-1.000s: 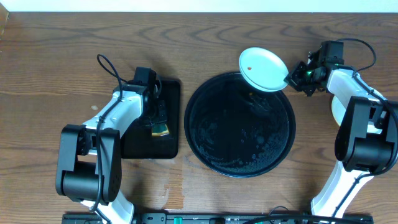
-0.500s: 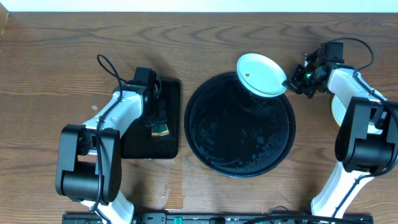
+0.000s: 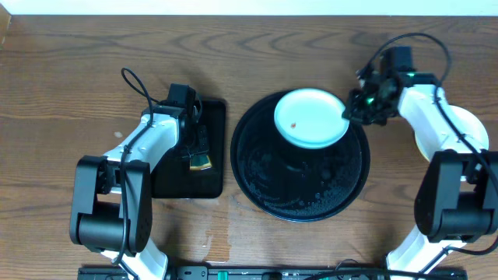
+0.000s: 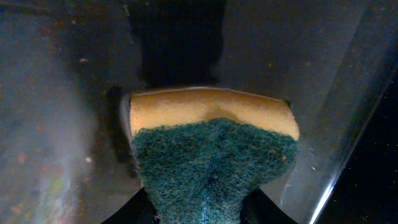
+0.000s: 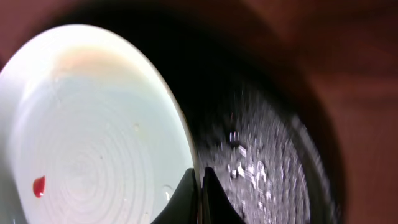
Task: Clean dirty plates on tray and stack at the side
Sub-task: 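Grip the red-stained white plate with the right gripper and drag it onto the tray, then grasp the green sponge in the small black tray with the left gripper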
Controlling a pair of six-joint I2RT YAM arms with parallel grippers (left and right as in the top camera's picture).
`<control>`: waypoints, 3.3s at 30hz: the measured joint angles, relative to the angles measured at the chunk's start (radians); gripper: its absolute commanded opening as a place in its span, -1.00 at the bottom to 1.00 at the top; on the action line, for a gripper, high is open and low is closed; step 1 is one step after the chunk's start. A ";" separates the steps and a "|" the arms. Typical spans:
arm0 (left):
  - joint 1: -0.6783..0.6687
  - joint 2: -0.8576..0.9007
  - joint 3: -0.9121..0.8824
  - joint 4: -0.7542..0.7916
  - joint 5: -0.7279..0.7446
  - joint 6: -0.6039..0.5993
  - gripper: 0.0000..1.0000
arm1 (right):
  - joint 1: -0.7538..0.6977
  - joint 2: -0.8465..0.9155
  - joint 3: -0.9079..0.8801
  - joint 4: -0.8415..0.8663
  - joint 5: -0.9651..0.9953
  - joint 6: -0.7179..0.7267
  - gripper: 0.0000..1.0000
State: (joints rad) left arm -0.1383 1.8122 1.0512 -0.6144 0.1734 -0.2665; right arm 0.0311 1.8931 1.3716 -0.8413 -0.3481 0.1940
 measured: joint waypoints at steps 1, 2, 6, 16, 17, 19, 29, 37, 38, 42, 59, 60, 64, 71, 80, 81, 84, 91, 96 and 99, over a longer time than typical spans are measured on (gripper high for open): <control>0.000 0.000 0.000 -0.001 0.000 0.003 -0.11 | 0.016 0.000 -0.006 -0.013 0.023 -0.005 -0.98; 0.000 0.000 0.000 -0.003 0.000 0.002 -0.09 | 0.034 0.000 -0.014 -0.021 0.047 -0.011 -0.98; 0.000 0.000 0.000 -0.007 0.000 0.002 -0.09 | 0.087 0.000 -0.057 -0.024 0.108 -0.023 -0.98; 0.000 0.000 0.000 -0.018 0.001 0.000 -0.38 | 0.134 0.000 -0.190 0.028 0.169 -0.023 -0.98; 0.000 0.000 0.000 -0.018 0.002 -0.001 -0.49 | 0.134 0.000 -0.198 0.031 0.170 -0.023 -0.98; 0.000 0.000 -0.002 -0.017 0.003 0.000 -0.74 | 0.134 -0.001 -0.201 0.033 0.173 -0.023 -0.98; 0.000 -0.003 -0.014 0.015 0.007 0.001 -0.03 | 0.134 -0.002 -0.203 0.043 0.174 -0.023 -0.98; 0.000 -0.006 -0.017 0.041 0.003 0.002 -0.80 | 0.134 -0.002 -0.203 0.043 0.174 -0.023 -0.98; 0.000 -0.006 -0.017 0.041 0.003 0.002 -0.38 | 0.134 -0.002 -0.203 0.043 0.174 -0.023 -0.98; 0.000 -0.008 -0.017 0.043 0.003 0.002 -0.85 | 0.134 -0.002 -0.203 0.043 0.174 -0.023 -0.98; 0.000 -0.263 -0.017 0.083 -0.041 0.037 -0.85 | 0.134 -0.002 -0.203 0.043 0.174 -0.023 -0.98; 0.000 -0.280 -0.017 0.084 -0.054 0.039 -0.85 | 0.134 -0.002 -0.203 0.043 0.174 -0.023 -0.98; 0.000 -0.333 -0.017 0.108 -0.098 0.042 -0.85 | 0.134 -0.002 -0.203 0.043 0.174 -0.023 -0.98; 0.000 -0.418 -0.017 0.212 -0.158 0.069 -0.85 | 0.134 -0.002 -0.204 0.043 0.175 -0.023 -0.98; 0.000 -0.487 -0.017 0.310 -0.215 0.085 -0.85 | 0.134 -0.002 -0.204 0.043 0.175 -0.023 -0.98; 0.000 -0.493 -0.017 0.316 -0.216 0.085 -0.86 | 0.134 -0.002 -0.204 0.043 0.175 -0.023 -0.98; 0.000 -0.504 -0.017 0.330 -0.222 0.085 -0.85 | 0.134 -0.002 -0.204 0.043 0.175 -0.023 -0.98; 0.000 -0.510 -0.017 0.342 -0.226 0.085 -0.85 | 0.134 -0.002 -0.204 0.043 0.175 -0.023 -0.98; 0.000 -0.510 -0.017 0.344 -0.226 0.085 -0.85 | 0.134 -0.002 -0.204 0.043 0.175 -0.023 -0.98; 0.000 -0.510 -0.017 0.349 -0.226 0.085 -0.85 | 0.134 -0.002 -0.204 0.043 0.175 -0.023 -0.98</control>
State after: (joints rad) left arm -0.1383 1.3025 1.0344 -0.2649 -0.0525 -0.1818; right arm 0.1650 1.8908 1.1675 -0.7979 -0.1734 0.1711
